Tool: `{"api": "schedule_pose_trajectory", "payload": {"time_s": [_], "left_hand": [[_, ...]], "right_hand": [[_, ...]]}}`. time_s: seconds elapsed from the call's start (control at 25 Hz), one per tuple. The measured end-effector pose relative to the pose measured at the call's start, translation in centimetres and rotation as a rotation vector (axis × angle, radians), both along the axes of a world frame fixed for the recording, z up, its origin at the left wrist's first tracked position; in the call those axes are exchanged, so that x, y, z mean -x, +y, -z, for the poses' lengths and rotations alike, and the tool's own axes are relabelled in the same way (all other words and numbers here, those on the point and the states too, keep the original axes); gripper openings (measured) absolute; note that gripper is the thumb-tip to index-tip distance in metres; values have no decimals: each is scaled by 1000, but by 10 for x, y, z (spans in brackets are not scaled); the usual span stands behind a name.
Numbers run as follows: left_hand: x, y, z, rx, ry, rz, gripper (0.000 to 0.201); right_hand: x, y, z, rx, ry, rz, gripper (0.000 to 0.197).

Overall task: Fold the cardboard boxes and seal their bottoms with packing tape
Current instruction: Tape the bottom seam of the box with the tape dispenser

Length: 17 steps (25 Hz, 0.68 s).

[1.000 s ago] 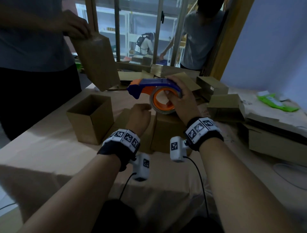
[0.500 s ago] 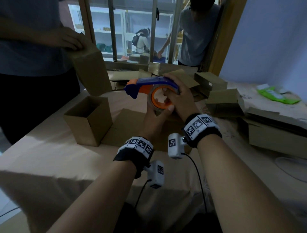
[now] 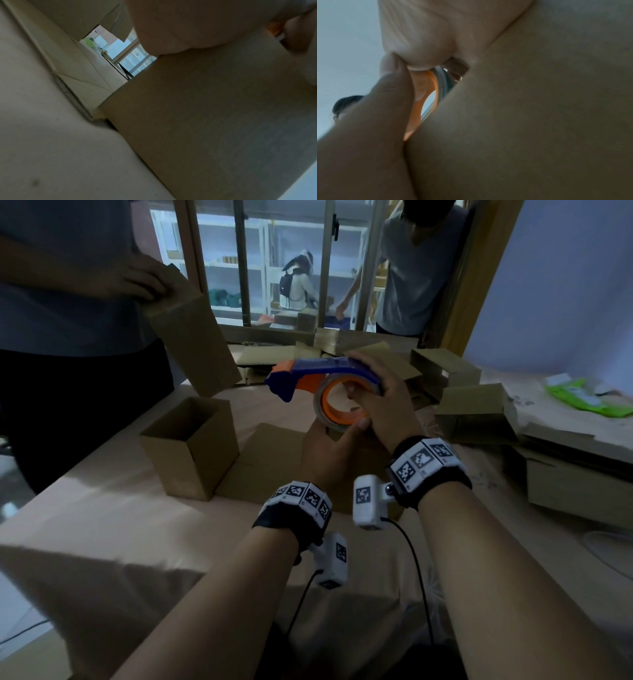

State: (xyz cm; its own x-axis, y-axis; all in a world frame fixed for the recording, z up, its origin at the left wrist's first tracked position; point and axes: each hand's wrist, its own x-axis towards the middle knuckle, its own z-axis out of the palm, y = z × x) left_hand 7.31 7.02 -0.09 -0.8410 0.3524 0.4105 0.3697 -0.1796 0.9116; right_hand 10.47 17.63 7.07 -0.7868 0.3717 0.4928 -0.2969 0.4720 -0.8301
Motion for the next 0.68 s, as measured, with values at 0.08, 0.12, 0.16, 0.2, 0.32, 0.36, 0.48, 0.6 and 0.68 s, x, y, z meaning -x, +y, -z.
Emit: {"api": "schedule_pose_trajectory", "payload": {"time_s": [0.08,0.12,0.16,0.2,0.32,0.36,0.48,0.6,0.68], "left_hand": [[3,2,2,-2,-5,-13,52],[3,2,3,-3,-2,-26,54],[4,3,3,7,3,-47,56],[4,3,3,21,6,-65,58],[3,4,5,20,23,-93,61],[3,3,5,8,30,-97,60],[5,4,7,-7,28,-92,58],[4,3,6,-5,38,-92,63],[3,2,5,3,43,-92,62]], "right_hand": [[1,0,0,-2,-4,20,47],[1,0,-1,-8,1,31,48],[1,0,0,-25,7,46,48],[2,0,1,-52,15,68,48],[-1,-2,3,-111,33,114,50],[-1,-2,3,-106,31,118,51],[-4,-4,0,-68,13,115,51],[-6,-6,-1,-63,0,113,53],[-6,-6,0,-64,5,116,53]]}}
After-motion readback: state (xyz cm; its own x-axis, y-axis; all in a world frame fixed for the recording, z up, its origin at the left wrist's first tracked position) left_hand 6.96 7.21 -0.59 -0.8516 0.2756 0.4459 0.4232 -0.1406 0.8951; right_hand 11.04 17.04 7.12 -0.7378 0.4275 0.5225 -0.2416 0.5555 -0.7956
